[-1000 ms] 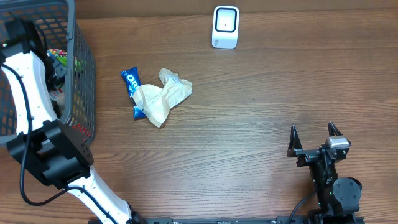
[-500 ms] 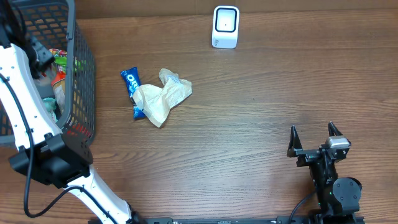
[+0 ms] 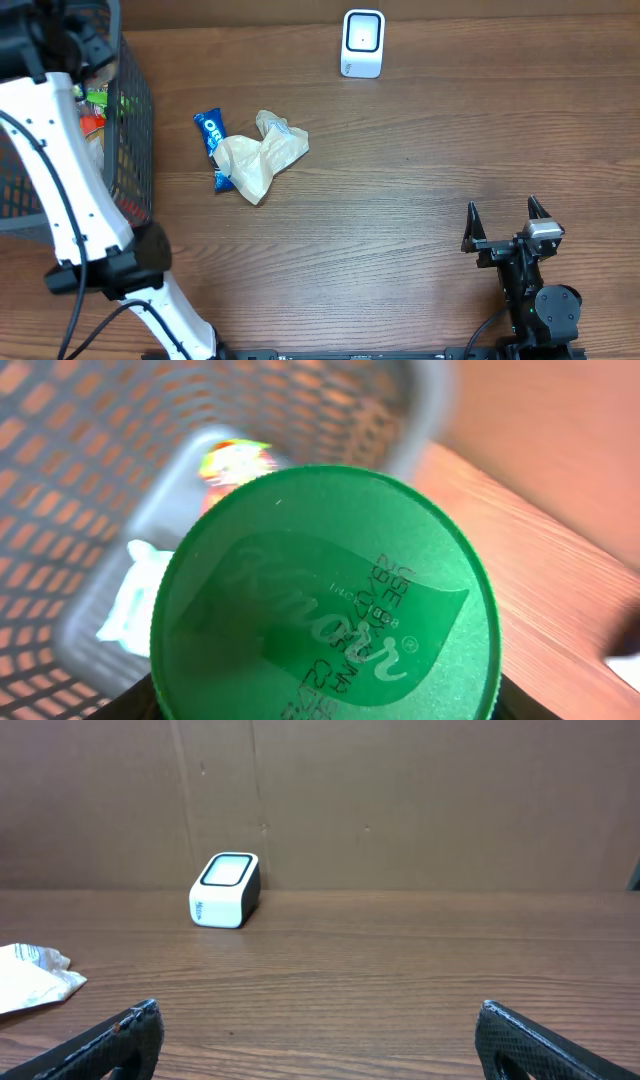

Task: Scan the item barcode
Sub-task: 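Lift the jar out and set it on the table beside the bread bag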

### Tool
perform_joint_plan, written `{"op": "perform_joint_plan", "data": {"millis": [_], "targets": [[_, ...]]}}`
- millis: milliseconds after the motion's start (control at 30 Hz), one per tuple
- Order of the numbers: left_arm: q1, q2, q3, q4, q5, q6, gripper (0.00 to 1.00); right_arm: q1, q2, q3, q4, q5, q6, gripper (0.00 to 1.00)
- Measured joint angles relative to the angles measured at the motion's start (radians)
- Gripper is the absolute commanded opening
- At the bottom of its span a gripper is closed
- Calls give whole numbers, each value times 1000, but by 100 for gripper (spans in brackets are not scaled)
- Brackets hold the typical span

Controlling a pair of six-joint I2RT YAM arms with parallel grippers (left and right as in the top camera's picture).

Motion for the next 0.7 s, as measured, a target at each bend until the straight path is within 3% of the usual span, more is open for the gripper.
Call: {"op": "perform_joint_plan", "data": {"millis": [333, 700], "targets": [[-325, -115, 14, -64, 8, 18, 54, 0, 0, 0, 0, 0, 0, 100], [-537, -62, -32, -115, 12, -4, 52, 0, 0, 0, 0, 1, 0, 100]]}}
